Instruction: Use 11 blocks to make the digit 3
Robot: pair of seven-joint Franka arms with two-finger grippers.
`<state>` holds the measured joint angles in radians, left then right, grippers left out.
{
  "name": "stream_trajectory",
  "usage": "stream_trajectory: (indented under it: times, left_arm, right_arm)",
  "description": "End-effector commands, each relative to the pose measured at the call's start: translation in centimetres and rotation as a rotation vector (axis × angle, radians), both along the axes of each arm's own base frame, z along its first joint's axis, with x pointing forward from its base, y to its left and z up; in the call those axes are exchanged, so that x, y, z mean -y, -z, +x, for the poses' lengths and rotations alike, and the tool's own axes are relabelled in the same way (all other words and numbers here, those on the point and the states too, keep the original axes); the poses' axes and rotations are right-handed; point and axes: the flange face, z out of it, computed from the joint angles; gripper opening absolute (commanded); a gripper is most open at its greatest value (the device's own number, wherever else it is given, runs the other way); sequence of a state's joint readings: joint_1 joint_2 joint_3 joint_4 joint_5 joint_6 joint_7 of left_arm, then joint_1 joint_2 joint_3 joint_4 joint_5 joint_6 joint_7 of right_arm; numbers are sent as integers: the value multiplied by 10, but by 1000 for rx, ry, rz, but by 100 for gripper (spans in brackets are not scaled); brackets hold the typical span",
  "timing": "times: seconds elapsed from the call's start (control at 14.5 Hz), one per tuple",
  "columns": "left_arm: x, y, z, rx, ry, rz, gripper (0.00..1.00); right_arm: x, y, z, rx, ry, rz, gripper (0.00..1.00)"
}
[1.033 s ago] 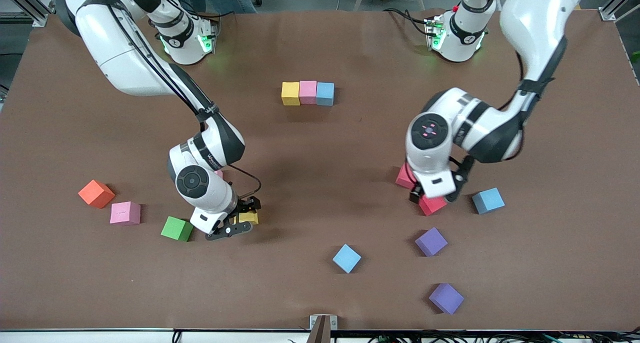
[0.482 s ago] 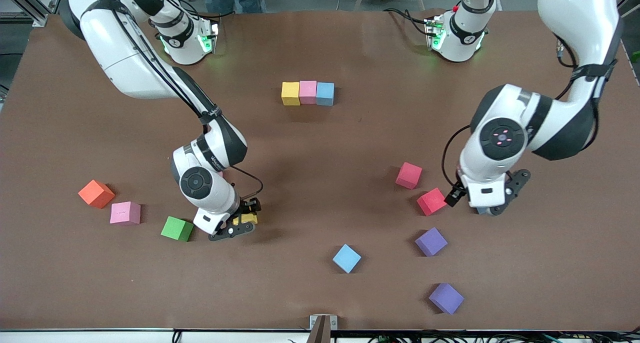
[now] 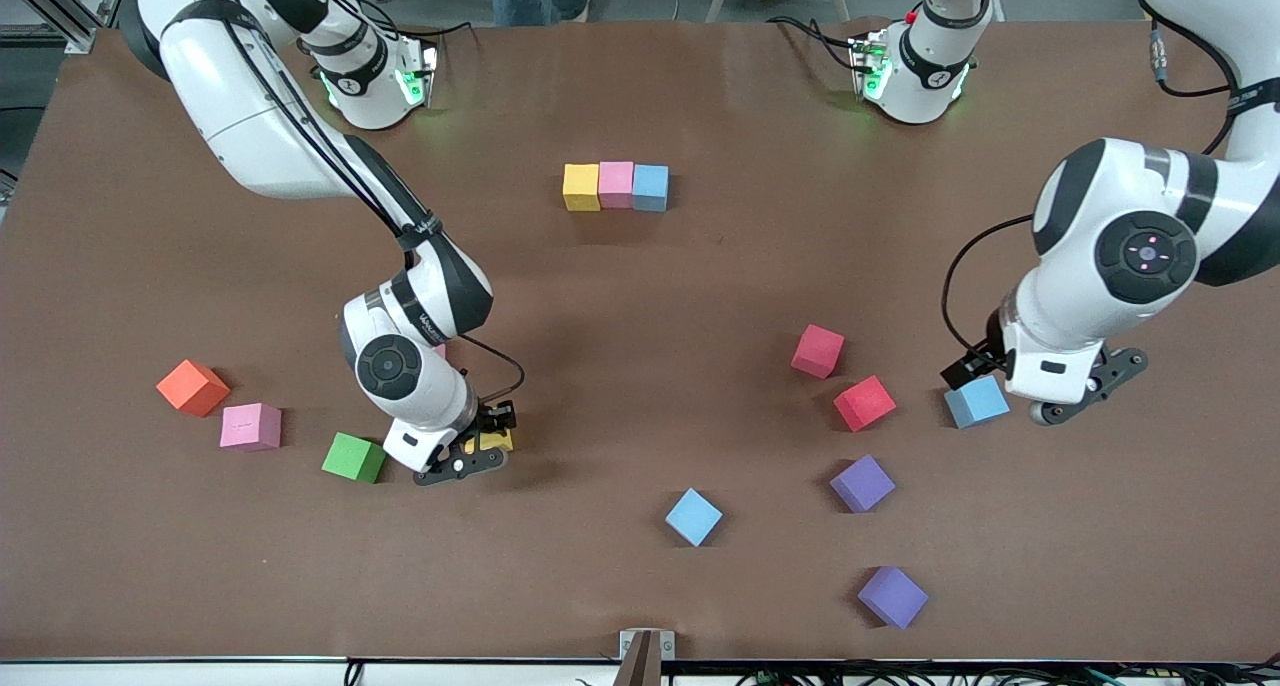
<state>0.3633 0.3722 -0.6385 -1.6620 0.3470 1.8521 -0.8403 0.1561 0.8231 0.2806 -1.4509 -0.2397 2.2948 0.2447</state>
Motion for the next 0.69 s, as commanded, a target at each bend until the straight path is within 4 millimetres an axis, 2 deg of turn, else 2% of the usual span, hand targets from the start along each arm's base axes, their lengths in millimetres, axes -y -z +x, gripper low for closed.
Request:
stream_trajectory:
  times: [0.0,0.14,0.28,0.34,0.48,0.62]
  left_arm:
    - [-34,6,-3,-7,109,-23,100]
    - [-55,23,-1,-2,190,-47,100]
    - [-66,46,3,48,208,-91,100]
    - [-68,56,6,61,209,-108,100]
    - [-77,77,10,67,203,-127,100]
    - [-79,104,13,63,214,-145,100]
  right_arm:
    - [-7,-21,-6,4,-8,-20,43]
    - [-11,-36,-20,-21,24,-36,43]
    - [-14,-42,-47,-58,47,-29,43]
    - [-18,-51,-62,-72,50,-22,43]
    - [-43,-59,-105,-93,27,-41,43]
    - [-54,-64,-134,-99,65,-59,43]
